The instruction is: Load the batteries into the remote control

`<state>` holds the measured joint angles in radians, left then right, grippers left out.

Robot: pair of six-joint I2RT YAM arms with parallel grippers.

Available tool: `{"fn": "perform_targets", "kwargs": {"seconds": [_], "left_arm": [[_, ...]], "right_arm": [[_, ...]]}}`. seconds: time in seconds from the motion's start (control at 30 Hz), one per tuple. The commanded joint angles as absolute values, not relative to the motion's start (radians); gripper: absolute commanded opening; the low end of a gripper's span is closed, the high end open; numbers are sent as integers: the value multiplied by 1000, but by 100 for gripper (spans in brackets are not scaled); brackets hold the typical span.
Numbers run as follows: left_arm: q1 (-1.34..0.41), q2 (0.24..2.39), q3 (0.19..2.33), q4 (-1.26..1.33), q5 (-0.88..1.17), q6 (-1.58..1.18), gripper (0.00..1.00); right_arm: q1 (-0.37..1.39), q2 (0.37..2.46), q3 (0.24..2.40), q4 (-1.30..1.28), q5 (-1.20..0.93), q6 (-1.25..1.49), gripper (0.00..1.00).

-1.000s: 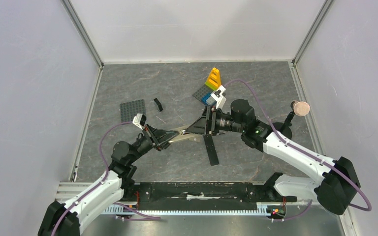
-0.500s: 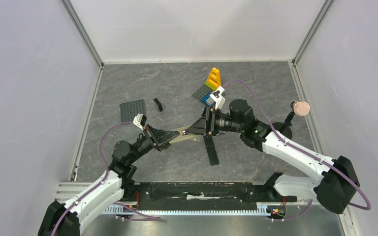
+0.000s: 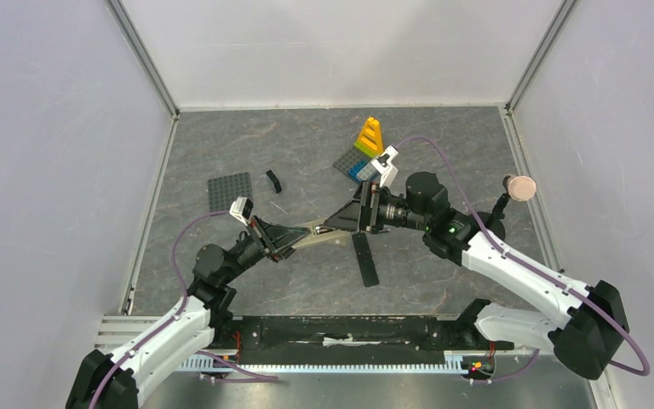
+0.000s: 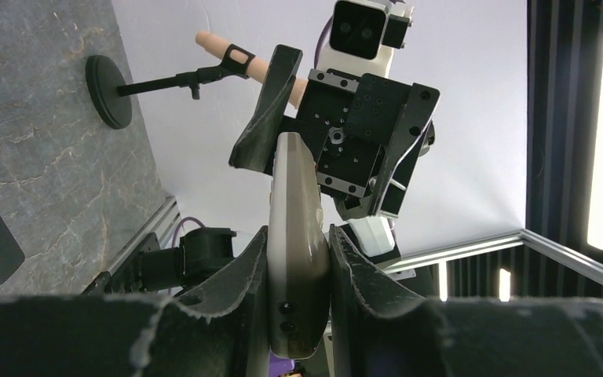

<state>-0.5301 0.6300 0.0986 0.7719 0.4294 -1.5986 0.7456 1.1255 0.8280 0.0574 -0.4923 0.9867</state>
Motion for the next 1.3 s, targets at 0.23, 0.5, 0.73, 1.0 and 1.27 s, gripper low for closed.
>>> {"fn": "perform_targets", "kwargs": {"seconds": [0.23,0.5,0.73,1.0,1.27], "left_arm": [[-532,585,112,821,463,-1566,2],[-532,585,115,835,464,-1575,2],[-533,589,119,844,459,-1583,2],[-532,606,128,865,465,-1588,2],[-532,623,132,882,465,-1588,2]], "right_arm": [[695,1037,805,79,-539,1025,75],[695,1055,802,77,-562,1008,63],[694,1051,801,72,-565,995,58],[696,1075,802,69,-583,965,66],[718,1107,804,65,-573,946,62]]}}
